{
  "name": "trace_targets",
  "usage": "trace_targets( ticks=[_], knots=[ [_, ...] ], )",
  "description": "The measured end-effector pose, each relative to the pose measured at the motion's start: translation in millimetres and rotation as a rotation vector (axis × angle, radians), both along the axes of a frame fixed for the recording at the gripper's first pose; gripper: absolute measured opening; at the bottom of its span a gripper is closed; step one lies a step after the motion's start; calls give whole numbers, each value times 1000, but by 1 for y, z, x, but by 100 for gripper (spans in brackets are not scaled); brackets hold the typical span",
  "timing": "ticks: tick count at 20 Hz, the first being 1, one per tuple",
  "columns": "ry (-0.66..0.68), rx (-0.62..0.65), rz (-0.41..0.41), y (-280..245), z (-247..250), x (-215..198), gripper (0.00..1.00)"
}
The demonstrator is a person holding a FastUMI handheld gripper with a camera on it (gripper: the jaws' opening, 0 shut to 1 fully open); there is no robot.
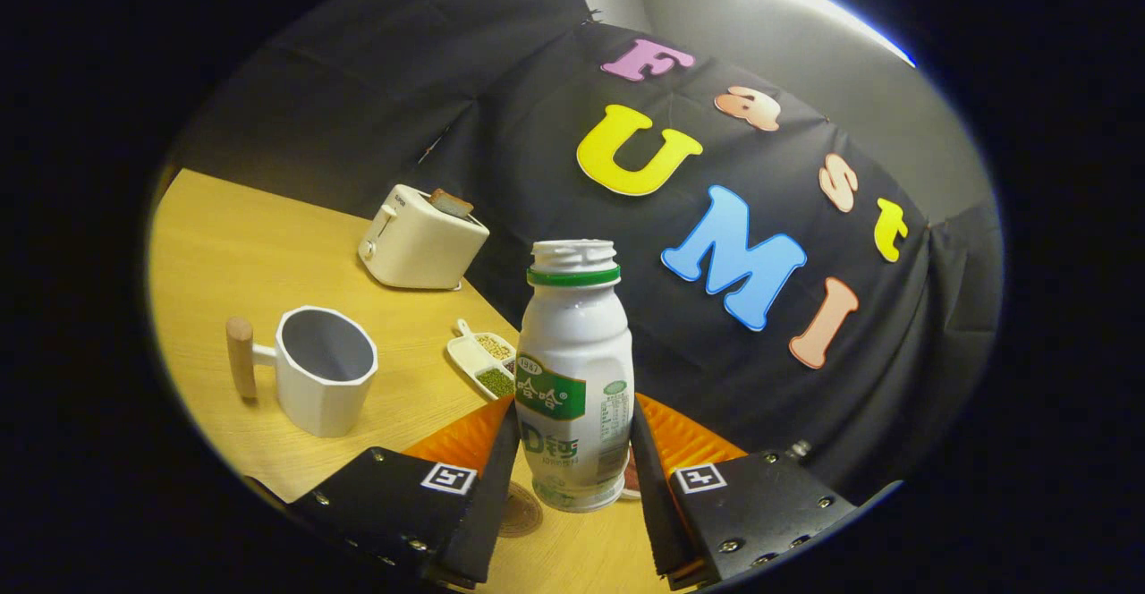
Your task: Take the bottle from table, then pour the juice into the cup, finally place the bottle on the coaster
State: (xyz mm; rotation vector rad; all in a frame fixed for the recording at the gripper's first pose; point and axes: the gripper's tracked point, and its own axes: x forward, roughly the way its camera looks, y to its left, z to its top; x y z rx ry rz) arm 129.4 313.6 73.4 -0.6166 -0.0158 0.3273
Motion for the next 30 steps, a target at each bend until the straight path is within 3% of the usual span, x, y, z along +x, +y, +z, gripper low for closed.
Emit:
trace_targets(
  ticks=[15,30],
  knots=[
    [265,400,14,-10,-50,21,66],
    [314,483,-8,-14,-65,25,66]
  ],
)
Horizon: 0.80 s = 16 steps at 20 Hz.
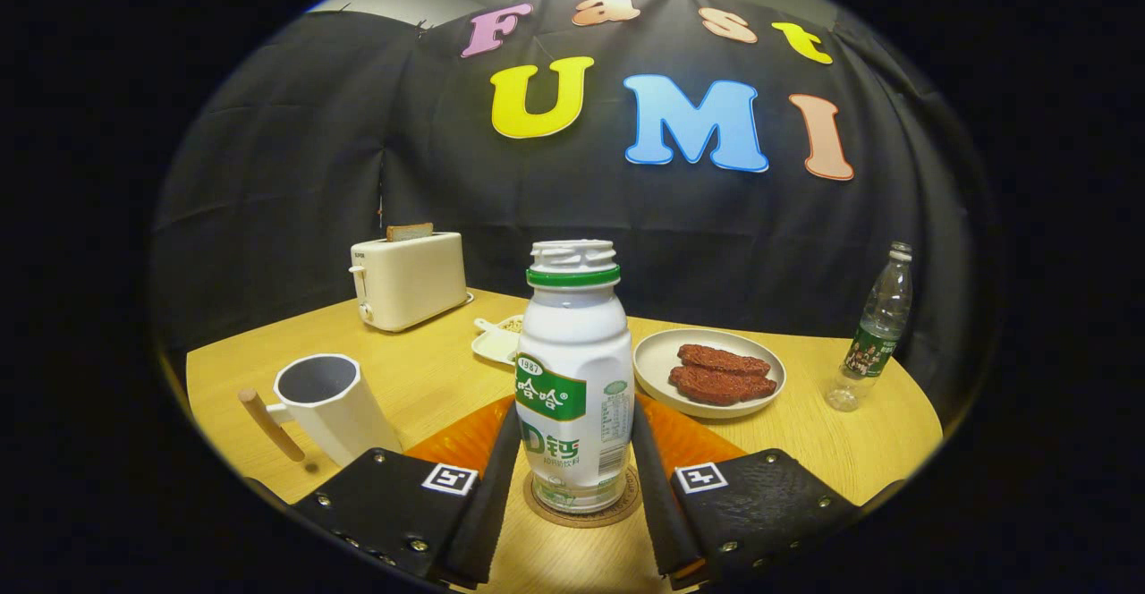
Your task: Take the bottle from table, then pour the juice into the cup, finally place the bottle on the coaster
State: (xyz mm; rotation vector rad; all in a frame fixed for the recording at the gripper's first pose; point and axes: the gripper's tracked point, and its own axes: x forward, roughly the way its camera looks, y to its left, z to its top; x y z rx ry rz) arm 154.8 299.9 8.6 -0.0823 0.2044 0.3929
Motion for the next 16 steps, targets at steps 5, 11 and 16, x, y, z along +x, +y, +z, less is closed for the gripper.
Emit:
trace_targets(
  ticks=[5,11,16],
  knots=[
    [5,38,-11,-3,-2,1,66],
    [4,68,-21,-4,-3,-1,66],
    [4,76,-20,-4,-2,-2,66]
  ],
)
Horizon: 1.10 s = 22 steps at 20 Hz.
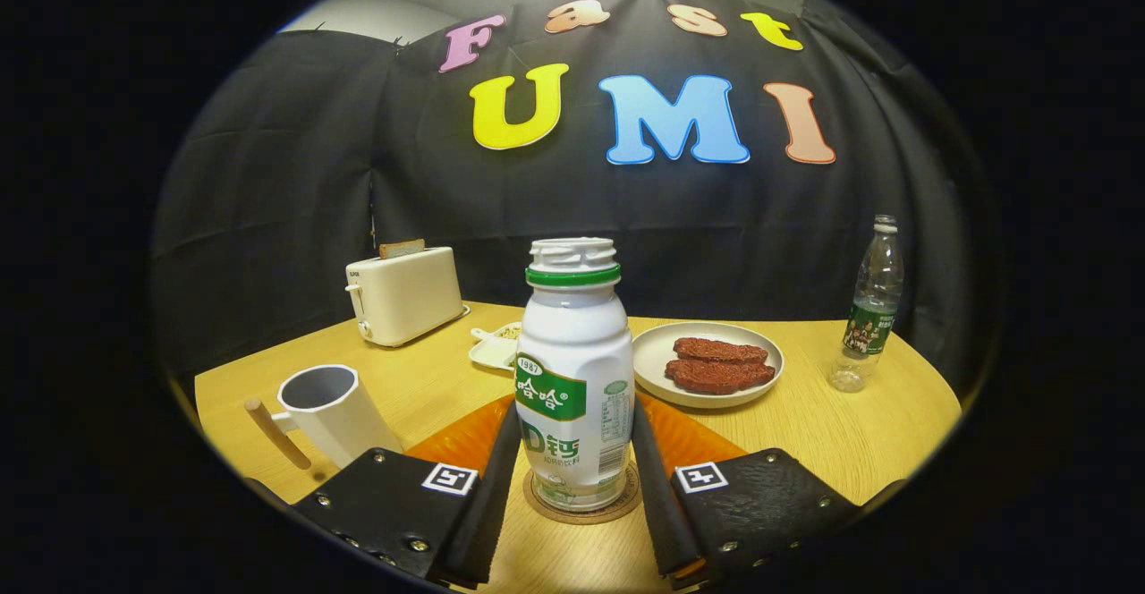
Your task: Take the bottle from table, then pour the juice into the cup, finally place the bottle on the coaster
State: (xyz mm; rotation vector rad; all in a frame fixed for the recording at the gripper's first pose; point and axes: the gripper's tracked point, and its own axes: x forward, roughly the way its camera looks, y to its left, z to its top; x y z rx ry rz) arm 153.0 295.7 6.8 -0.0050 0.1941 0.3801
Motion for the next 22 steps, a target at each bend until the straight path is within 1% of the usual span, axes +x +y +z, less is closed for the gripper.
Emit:
trace_targets(
  ticks=[4,5,6,7,9,15,18,20,22],
  knots=[
    [-6,-2,8,2,2,-2,70],
    [-23,9,7,2,7,-3,73],
    [-42,20,3,2,13,-4,73],
    [-60,24,0,1,18,-3,79],
    [-86,-6,-18,-5,26,-5,95],
    [-172,-18,-55,-11,69,-27,95],
    [-211,-70,-77,-20,95,-44,95],
    [-242,-62,-80,-23,117,-57,95],
    [-276,-41,-92,-35,142,-69,92]
  ],
)
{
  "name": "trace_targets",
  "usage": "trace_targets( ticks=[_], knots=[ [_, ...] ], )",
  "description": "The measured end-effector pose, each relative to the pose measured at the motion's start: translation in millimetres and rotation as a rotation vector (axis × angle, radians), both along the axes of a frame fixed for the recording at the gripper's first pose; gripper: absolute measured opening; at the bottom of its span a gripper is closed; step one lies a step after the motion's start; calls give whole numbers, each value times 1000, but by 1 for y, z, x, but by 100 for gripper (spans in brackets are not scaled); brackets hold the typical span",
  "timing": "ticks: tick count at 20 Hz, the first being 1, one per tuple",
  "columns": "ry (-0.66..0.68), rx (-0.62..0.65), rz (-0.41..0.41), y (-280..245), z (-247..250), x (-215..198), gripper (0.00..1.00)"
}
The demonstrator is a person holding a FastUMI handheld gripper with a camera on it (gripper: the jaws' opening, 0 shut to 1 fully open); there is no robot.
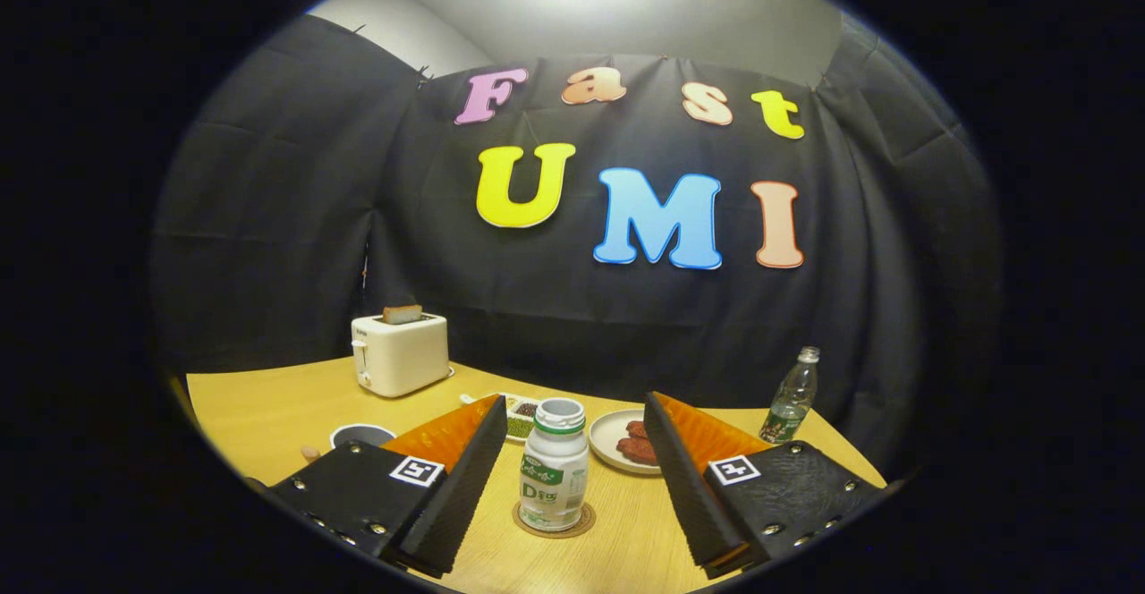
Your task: Take the bottle from table, then pour the juice into the cup, finally place the bottle on the coaster
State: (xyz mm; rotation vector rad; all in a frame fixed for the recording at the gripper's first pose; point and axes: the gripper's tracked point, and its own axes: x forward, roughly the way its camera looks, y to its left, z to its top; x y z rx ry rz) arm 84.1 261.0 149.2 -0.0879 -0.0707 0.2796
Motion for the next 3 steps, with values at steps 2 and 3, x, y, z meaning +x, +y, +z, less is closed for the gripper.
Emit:
trace_targets(
  ticks=[2,3],
  knots=[
    [-21,22,-19,-18,16,-8,92],
    [-28,31,-32,-28,22,-12,92]
  ],
)
